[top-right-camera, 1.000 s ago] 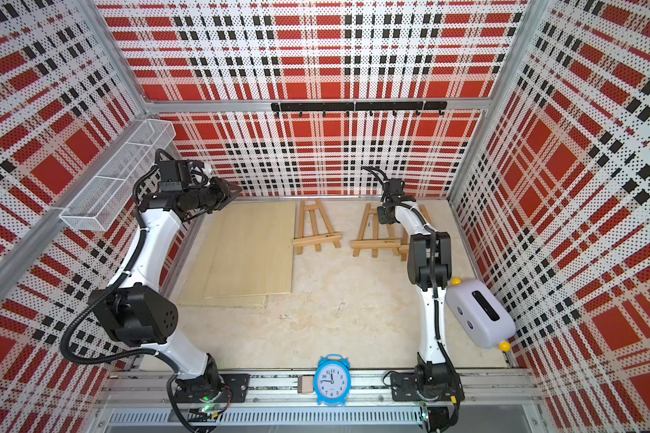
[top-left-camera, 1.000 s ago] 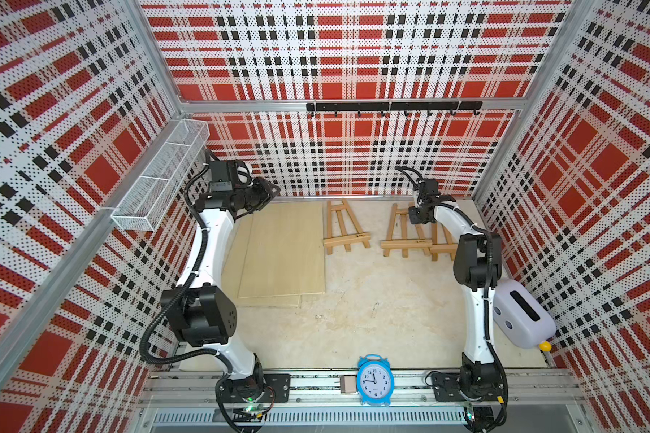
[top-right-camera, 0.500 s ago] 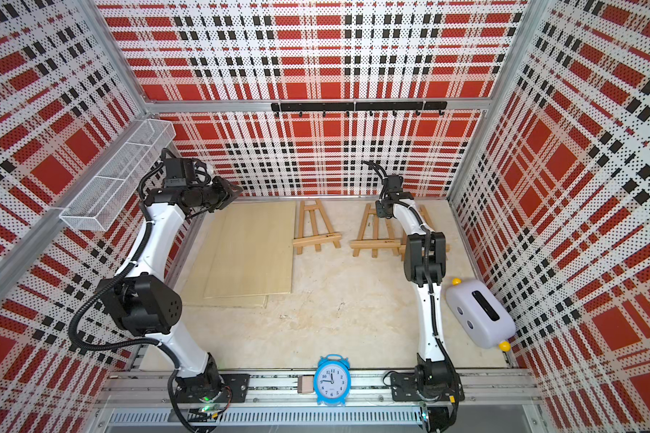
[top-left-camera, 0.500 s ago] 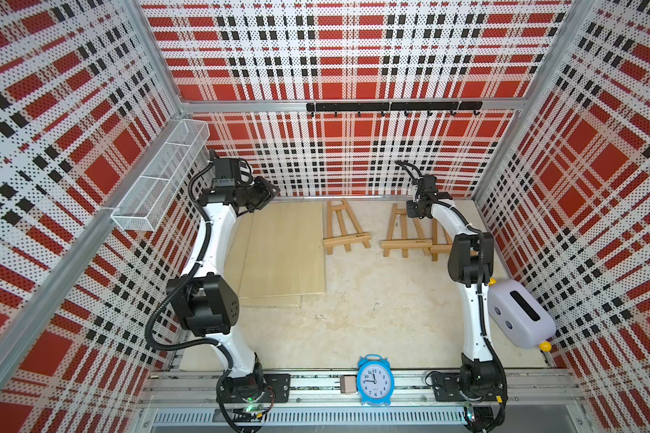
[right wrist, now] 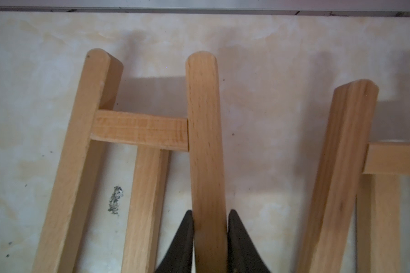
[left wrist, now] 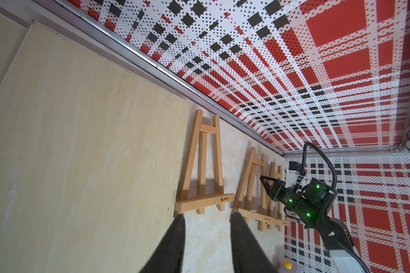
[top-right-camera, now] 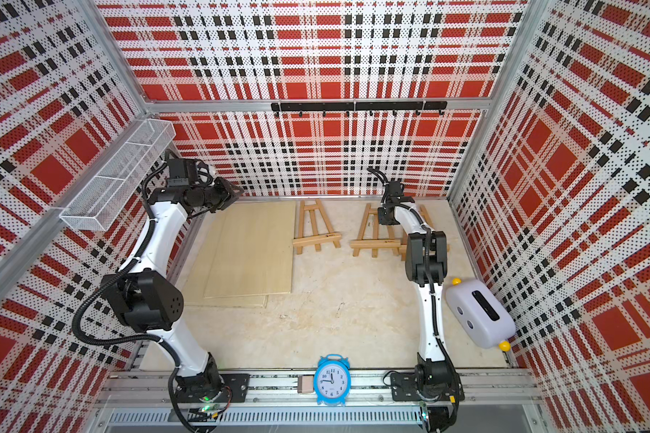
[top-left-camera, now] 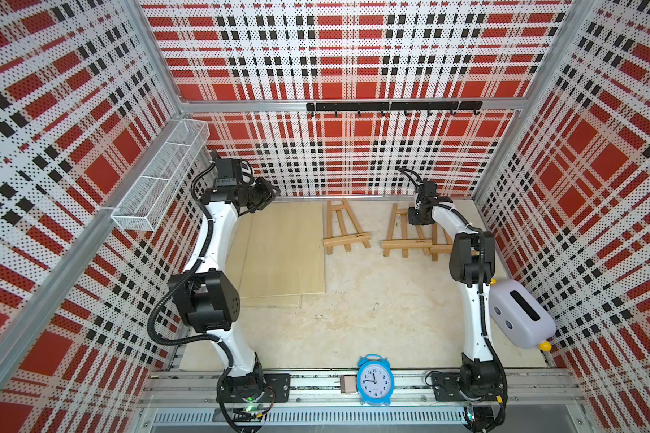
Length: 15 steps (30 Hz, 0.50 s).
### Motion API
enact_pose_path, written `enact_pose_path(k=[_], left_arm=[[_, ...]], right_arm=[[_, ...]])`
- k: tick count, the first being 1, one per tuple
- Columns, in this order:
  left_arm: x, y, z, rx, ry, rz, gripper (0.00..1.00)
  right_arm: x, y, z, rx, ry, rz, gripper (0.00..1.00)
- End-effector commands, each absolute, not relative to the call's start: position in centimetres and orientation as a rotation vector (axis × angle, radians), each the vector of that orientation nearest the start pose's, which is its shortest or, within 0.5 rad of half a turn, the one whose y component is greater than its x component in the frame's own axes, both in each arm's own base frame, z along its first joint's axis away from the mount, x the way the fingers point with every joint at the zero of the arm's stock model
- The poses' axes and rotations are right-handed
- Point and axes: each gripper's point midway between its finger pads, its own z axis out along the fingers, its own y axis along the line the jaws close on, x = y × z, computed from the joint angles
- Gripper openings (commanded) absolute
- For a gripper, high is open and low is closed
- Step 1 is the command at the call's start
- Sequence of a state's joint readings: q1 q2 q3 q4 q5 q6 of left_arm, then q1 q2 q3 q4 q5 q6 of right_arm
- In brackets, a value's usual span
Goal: Disassemble the easel
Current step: Place the easel at the center of the board.
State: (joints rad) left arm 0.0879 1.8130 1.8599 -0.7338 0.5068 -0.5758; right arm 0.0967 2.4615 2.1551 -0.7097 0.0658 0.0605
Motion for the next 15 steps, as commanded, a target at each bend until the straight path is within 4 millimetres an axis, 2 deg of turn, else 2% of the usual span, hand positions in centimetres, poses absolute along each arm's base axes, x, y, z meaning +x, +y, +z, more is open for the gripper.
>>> enact_pose_path(k=[1,5,15], left_arm=[[50.5,-4.0,30.1,-0.468,2.228,-0.825,0.36],[50.4,-4.0,30.3,-0.467,2.225,-0.825,0.36],[49.6,-3.8,30.1,-0.481,2.242,-0.805,0.36]], right_arm=[[60.8,5.3,7.1,0.007,2.55,0.034,0.21],[61.4,5.6,7.2,0.028,2.529,0.061,0.15],[64.7,5.6,8.8,0.005,2.412,0.041,0.16]])
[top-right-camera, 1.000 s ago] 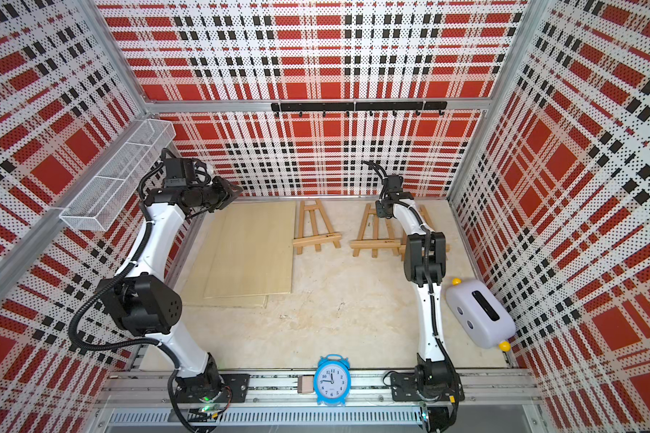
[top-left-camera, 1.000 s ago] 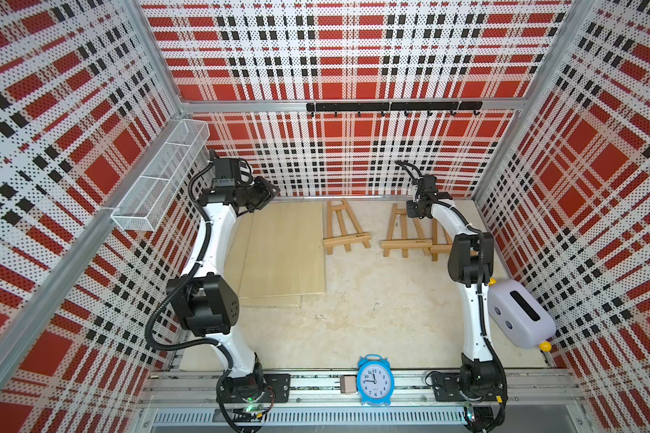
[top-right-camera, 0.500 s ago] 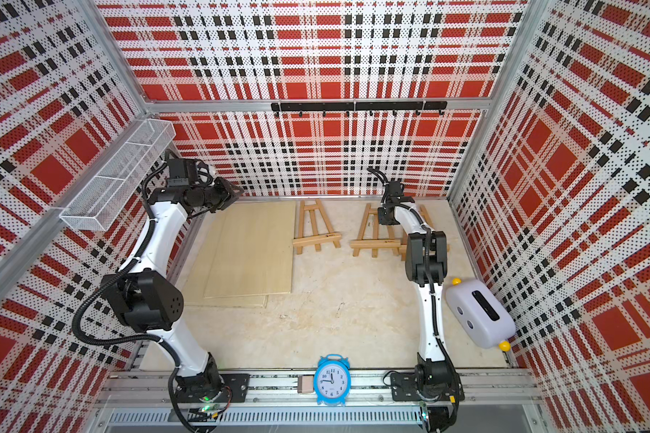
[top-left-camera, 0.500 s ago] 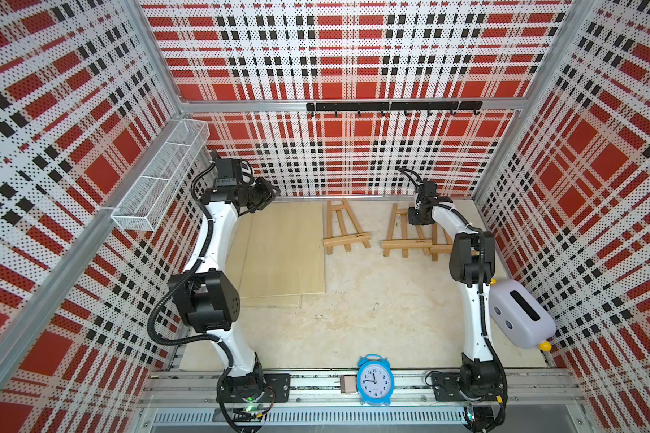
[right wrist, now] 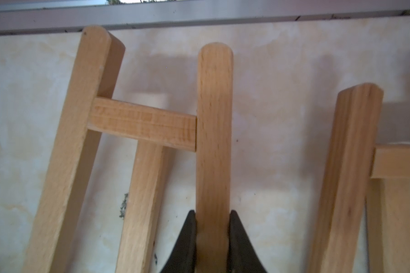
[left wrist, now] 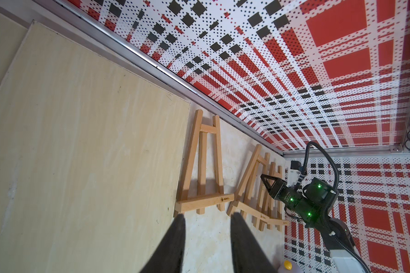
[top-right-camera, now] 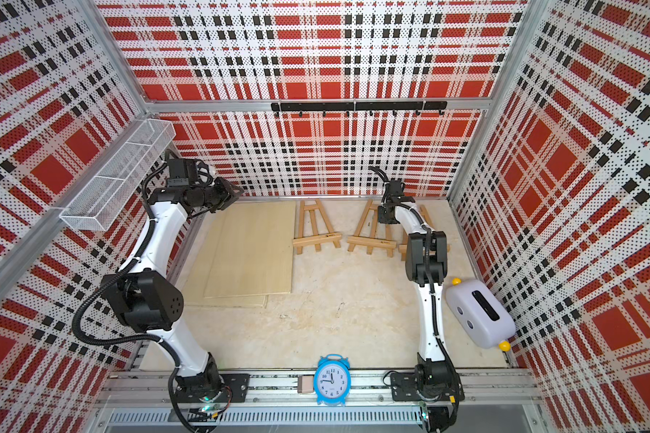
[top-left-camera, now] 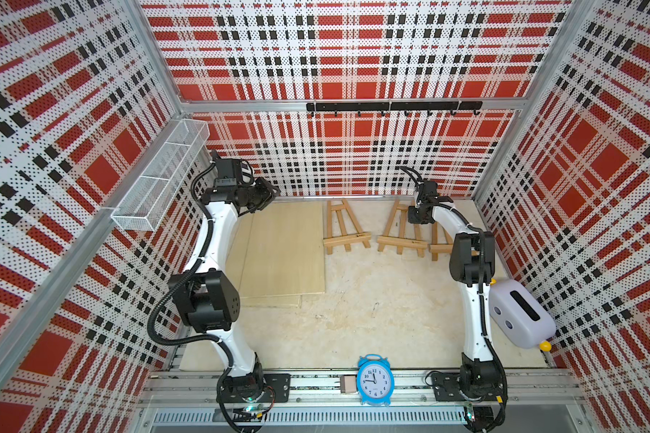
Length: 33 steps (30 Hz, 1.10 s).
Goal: Disassemble the easel
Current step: Place the easel at the center of the board.
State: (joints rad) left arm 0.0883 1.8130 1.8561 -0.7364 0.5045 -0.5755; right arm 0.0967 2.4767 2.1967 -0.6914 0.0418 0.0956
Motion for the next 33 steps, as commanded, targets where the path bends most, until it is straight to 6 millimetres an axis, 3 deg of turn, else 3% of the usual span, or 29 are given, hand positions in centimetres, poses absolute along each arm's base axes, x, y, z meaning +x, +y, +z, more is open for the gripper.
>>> enact_pose_path(k=[1,8,18,27,30,33], left_arm=[[49.5,-3.8,30.0,-0.481,2.244,-0.802,0.36],[48.8,-3.5,30.1,-0.498,2.251,-0.783,0.36],[48.7,-3.2,29.9,-0.51,2.253,-0.777,0.36],[48.3,-2.9,29.7,-0.518,2.257,-0.773,0.35],[48.0,-2.4,29.7,-0.524,2.256,-0.76,0.35],[47.4,-1.0,29.0,-0.545,2.279,-0.679,0.33]], right_arm=[[65.2,5.6,9.1,-0.009,2.394,0.036,0.16],[66.3,5.1,9.3,0.002,2.368,0.047,0.17],[65.8,7.1,8.5,-0.171,2.414,0.138,0.2],[65.4,6.5,8.5,-0.131,2.429,0.108,0.35],[65.2,6.7,9.4,-0.124,2.41,0.13,0.38],[65.0,7.1,12.0,-0.109,2.358,0.175,0.38]])
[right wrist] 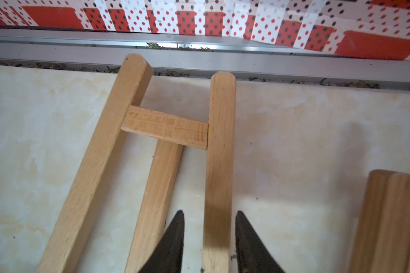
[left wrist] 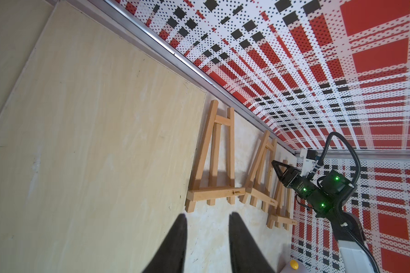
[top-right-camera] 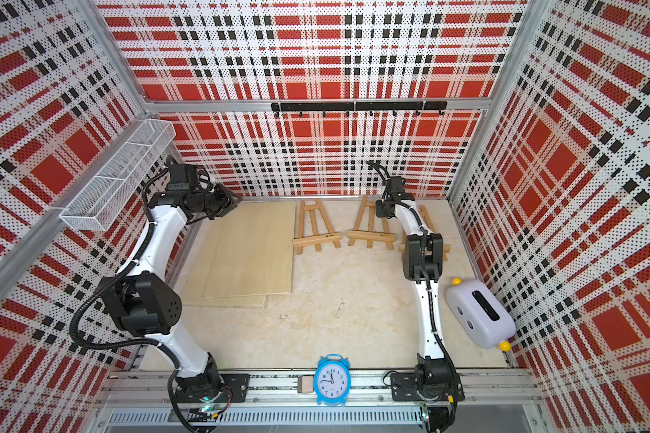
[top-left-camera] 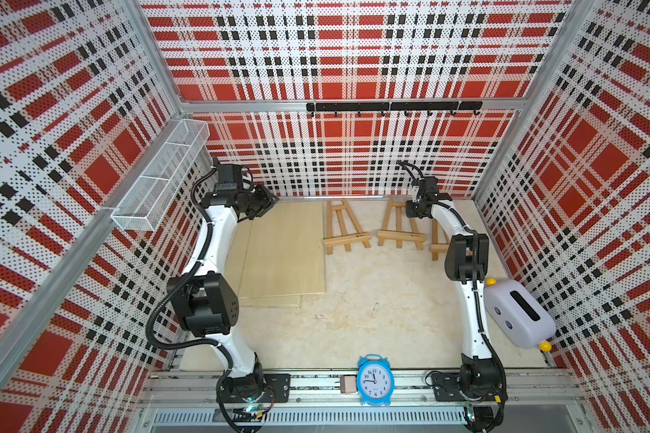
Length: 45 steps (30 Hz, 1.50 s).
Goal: Disassemble the easel
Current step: Place the easel at the center of the board, then adjust the drawing board.
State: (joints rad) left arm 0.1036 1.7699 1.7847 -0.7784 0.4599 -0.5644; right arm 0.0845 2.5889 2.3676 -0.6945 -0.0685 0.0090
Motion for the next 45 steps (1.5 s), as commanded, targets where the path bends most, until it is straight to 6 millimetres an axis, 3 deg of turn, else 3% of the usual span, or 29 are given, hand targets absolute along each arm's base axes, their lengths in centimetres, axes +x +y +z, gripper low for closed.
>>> enact_pose_path(k=[1,6,9,12,16,19,22,26,30,35,36,41,45], left_arm=[[47.1,-0.3,28.7,-0.556,2.295,-0.629,0.33],[45.6,3.2,26.0,-0.6,2.392,-0.38,0.31],[44.6,5.5,23.8,-0.636,2.452,-0.212,0.29],[43.4,7.7,21.5,-0.641,2.528,0.006,0.3],[42.5,10.1,18.3,-0.606,2.62,0.261,0.36],[41.8,11.2,15.6,-0.619,2.685,0.319,0.37],[41.5,12.6,13.4,-0.706,2.69,0.264,0.4],[41.3,15.1,11.6,-0.838,2.664,0.148,0.41],[40.7,18.1,10.9,-0.935,2.648,0.15,0.41],[40.7,20.6,10.1,-1.05,2.612,0.073,0.41],[41.1,20.4,9.9,-1.045,2.61,0.028,0.41],[43.3,17.3,9.9,-0.978,2.594,-0.246,0.4],[43.4,15.5,9.6,-0.955,2.598,-0.358,0.38]], right_arm=[[64.9,7.4,13.3,-0.105,2.333,0.197,0.38],[61.9,11.5,20.0,-0.185,2.231,0.316,0.37],[58.4,15.2,21.8,-0.299,2.244,0.355,0.35],[54.2,19.4,21.7,-0.43,2.291,0.413,0.36],[48.3,25.3,20.5,-0.527,2.375,0.613,0.36],[44.3,29.6,19.5,-0.561,2.423,0.753,0.36],[41.1,33.5,18.2,-0.629,2.449,0.828,0.37],[39.2,36.6,16.2,-0.647,2.511,0.832,0.38],[38.0,38.7,14.4,-0.671,2.567,0.811,0.37],[37.9,39.6,11.2,-0.716,2.634,0.572,0.33],[37.9,39.9,10.6,-0.722,2.654,0.567,0.33],[36.8,43.2,9.9,-0.678,2.665,0.872,0.37],[36.7,43.0,8.0,-0.601,2.714,0.869,0.37]])
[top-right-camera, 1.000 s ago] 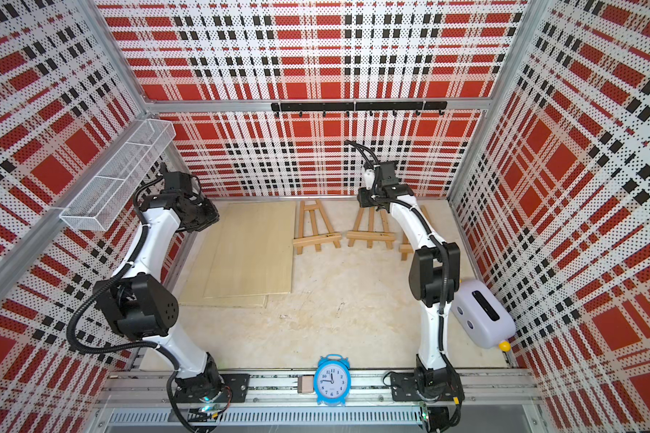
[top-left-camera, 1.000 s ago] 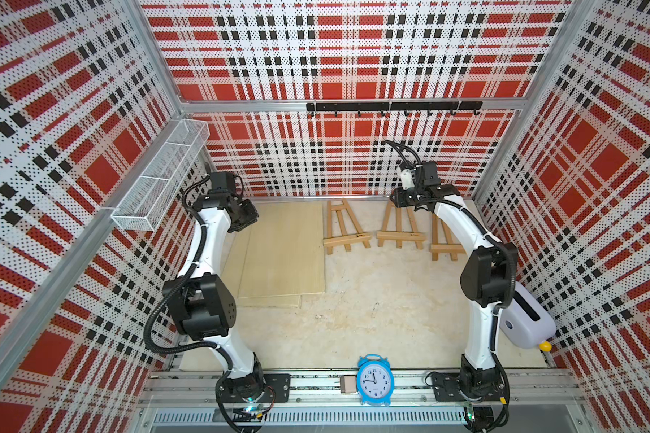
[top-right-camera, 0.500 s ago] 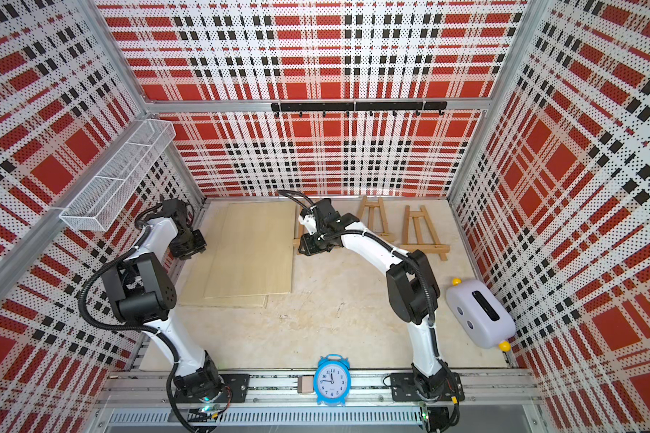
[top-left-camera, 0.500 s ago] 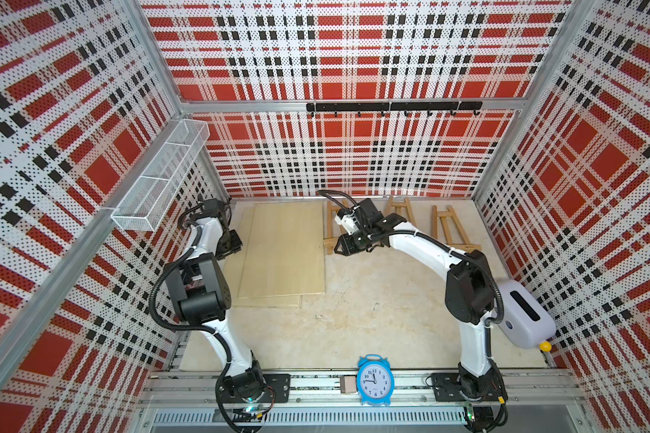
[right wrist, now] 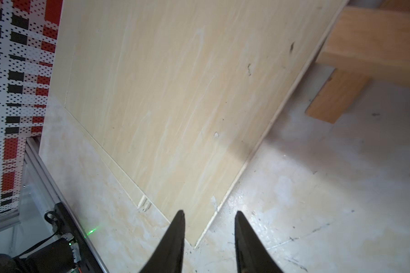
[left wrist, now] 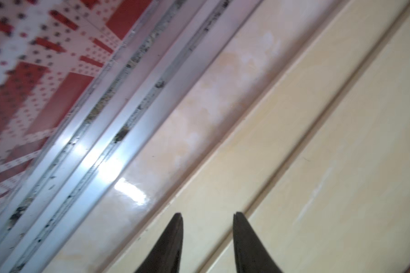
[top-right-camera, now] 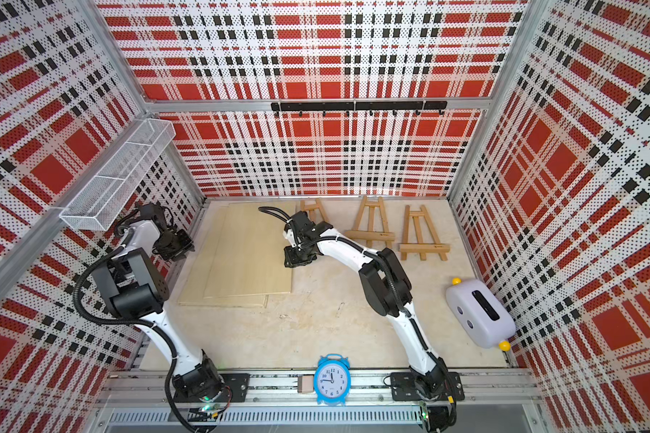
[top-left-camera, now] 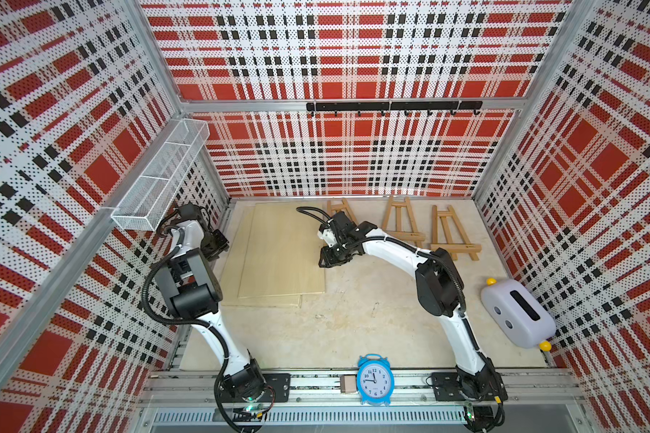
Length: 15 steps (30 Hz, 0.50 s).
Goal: Disassemble the easel
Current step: Adjust the drawing board.
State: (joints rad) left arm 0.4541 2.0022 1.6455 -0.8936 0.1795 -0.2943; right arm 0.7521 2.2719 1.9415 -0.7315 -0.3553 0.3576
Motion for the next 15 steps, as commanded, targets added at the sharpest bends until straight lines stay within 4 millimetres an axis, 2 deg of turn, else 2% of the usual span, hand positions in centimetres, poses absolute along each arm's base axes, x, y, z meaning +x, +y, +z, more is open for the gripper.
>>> enact_pose_path(k=[1,6,15], left_arm=[[43.4,15.3,9.5,-0.95,2.595,-0.381,0.37],[43.4,14.1,9.7,-0.93,2.586,-0.478,0.36],[42.6,12.7,9.0,-0.908,2.599,-0.554,0.35]], right_arm=[[36.7,42.9,7.6,-0.586,2.718,0.869,0.37],[36.1,43.7,6.4,-0.54,2.736,0.967,0.38],[35.5,43.5,3.7,-0.426,2.735,1.041,0.37]])
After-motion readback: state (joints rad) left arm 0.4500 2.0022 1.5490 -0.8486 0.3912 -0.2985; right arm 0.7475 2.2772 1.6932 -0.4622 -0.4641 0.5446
